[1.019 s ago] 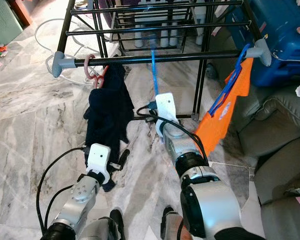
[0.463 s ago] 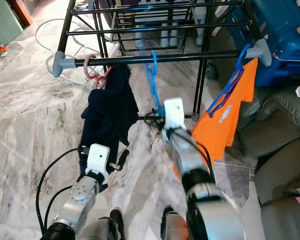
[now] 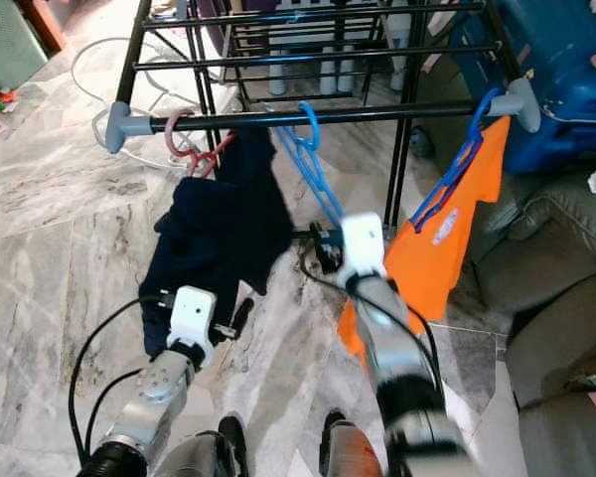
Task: Hang hanger
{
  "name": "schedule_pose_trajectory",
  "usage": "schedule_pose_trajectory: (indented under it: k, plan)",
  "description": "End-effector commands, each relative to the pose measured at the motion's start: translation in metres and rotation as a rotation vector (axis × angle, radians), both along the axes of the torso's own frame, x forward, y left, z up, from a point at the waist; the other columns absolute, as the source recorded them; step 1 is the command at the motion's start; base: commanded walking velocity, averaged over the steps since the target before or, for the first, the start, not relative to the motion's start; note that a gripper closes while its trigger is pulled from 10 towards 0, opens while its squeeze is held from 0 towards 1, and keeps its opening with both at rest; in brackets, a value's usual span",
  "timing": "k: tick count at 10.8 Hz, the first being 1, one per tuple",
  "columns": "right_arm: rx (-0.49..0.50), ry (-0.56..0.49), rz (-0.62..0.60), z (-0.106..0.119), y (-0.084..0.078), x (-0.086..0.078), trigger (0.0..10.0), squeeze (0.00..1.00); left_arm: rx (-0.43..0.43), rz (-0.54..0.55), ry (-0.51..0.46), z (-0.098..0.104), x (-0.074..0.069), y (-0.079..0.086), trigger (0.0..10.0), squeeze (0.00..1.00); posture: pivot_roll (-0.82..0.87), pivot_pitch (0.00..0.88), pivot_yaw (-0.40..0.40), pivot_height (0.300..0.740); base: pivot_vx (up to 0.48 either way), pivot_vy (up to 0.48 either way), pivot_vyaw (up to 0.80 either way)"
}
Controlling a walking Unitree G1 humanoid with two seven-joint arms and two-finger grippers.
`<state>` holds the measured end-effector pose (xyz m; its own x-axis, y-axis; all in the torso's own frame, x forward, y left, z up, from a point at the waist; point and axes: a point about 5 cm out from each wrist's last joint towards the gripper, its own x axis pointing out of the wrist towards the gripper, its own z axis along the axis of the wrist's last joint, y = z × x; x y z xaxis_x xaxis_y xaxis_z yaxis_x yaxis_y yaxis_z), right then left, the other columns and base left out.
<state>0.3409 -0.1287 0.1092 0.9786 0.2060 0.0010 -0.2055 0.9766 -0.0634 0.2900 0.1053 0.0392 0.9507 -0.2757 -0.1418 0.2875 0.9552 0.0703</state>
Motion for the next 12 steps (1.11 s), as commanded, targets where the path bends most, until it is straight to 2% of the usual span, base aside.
schedule_pose_trajectory:
  k: [1, 3, 4, 6, 8, 9, 10, 12]
  plan:
    - [0.008, 0.001, -0.001, -0.003, -0.003, -0.009, 10.0, 1.00, 0.018, 0.007, -0.001, 0.000, -0.001, 0.004, 10.0, 0.00, -0.18, 0.228, 0.068, 0.740, 0.000, 0.000, 0.00]
    - [0.011, -0.025, -0.019, -0.003, -0.020, -0.033, 10.0, 1.00, 0.041, 0.029, -0.038, 0.007, 0.003, 0.005, 10.0, 0.00, -0.20, 0.236, 0.069, 0.740, 0.000, 0.000, 0.00]
    - [0.029, 0.009, -0.010, -0.009, -0.027, -0.047, 10.0, 1.00, 0.039, 0.043, -0.058, 0.012, 0.005, 0.006, 10.0, 0.00, -0.20, 0.241, 0.070, 0.740, 0.000, 0.000, 0.00]
    - [0.028, 0.018, -0.035, -0.009, -0.033, -0.059, 10.0, 1.00, 0.032, 0.031, -0.100, 0.024, 0.009, 0.005, 10.0, 0.00, -0.19, 0.260, 0.079, 0.740, 0.000, 0.000, 0.00]
    - [0.016, 0.044, -0.017, -0.014, -0.030, -0.065, 10.0, 1.00, 0.023, 0.028, -0.133, 0.034, 0.007, 0.006, 10.0, 0.00, -0.19, 0.260, 0.072, 0.740, 0.000, 0.000, 0.00]
    - [0.014, 0.046, -0.010, -0.011, -0.029, -0.066, 10.0, 0.89, 0.027, 0.041, -0.144, 0.036, 0.001, 0.011, 10.0, 0.00, -0.19, 0.260, 0.059, 0.740, 0.000, 0.000, 0.00]
    - [0.005, 0.056, 0.006, -0.010, -0.031, -0.067, 10.0, 0.00, 0.033, 0.054, -0.154, 0.038, -0.005, 0.017, 10.0, 0.00, -0.19, 0.272, 0.051, 0.740, 0.000, 0.000, 0.00]
    - [0.008, 0.076, 0.022, -0.012, -0.033, -0.068, 10.0, 0.00, 0.067, 0.097, -0.163, 0.040, -0.013, 0.028, 10.0, 0.00, -0.16, 0.276, 0.035, 0.740, 0.000, 0.000, 0.00]
